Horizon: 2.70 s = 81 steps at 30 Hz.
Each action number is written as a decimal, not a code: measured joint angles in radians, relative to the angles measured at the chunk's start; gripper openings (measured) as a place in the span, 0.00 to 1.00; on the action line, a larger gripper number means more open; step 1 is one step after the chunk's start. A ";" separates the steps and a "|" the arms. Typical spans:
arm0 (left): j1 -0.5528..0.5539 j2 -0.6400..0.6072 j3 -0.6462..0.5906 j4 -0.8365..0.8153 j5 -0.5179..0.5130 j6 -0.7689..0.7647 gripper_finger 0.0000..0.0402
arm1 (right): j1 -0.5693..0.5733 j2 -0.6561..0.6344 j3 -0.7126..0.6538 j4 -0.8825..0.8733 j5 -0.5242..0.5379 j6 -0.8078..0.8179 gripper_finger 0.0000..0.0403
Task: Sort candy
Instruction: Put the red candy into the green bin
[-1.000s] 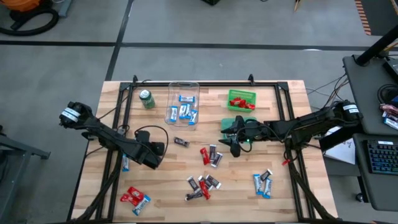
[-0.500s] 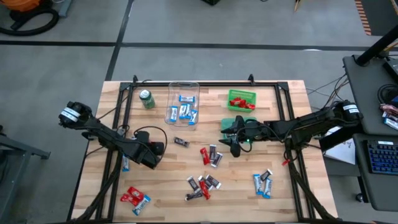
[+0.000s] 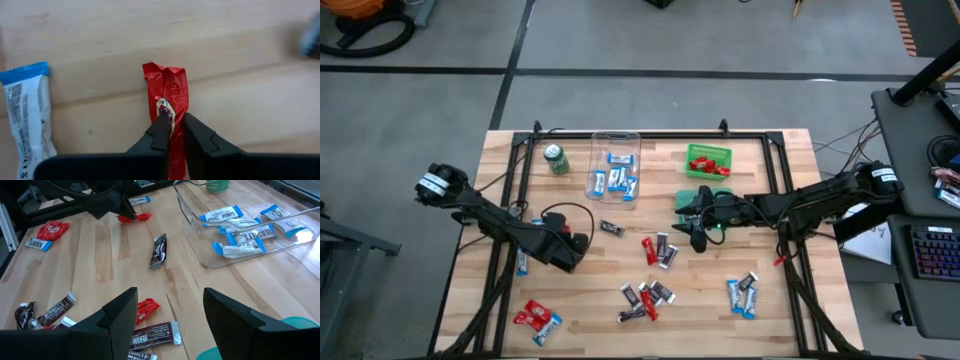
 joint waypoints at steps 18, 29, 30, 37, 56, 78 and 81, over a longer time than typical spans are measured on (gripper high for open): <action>-0.210 0.000 0.142 0.129 -0.207 0.204 0.00 | 0.000 0.000 0.000 -0.001 0.000 -0.030 0.53; -0.217 0.049 0.101 1.039 -0.410 1.160 0.00 | 0.052 0.020 -0.005 0.137 -0.264 -0.191 0.53; -0.213 0.067 0.101 1.140 -0.410 1.280 0.00 | 0.068 0.029 -0.005 0.178 -0.272 -0.222 0.53; -0.172 0.222 0.101 1.701 -0.313 1.761 0.00 | 0.172 0.123 -0.005 0.438 -0.292 -0.426 0.53; -0.096 0.420 0.117 2.084 -0.223 1.852 0.00 | 0.183 0.332 0.081 0.735 -0.317 -0.418 0.53; -0.105 0.397 0.113 1.980 -0.320 1.782 0.32 | 0.136 0.220 0.120 0.356 -0.183 -0.288 0.05; -0.104 0.369 0.112 1.866 -0.363 1.752 0.38 | 0.095 0.123 0.151 0.020 0.121 -0.298 0.05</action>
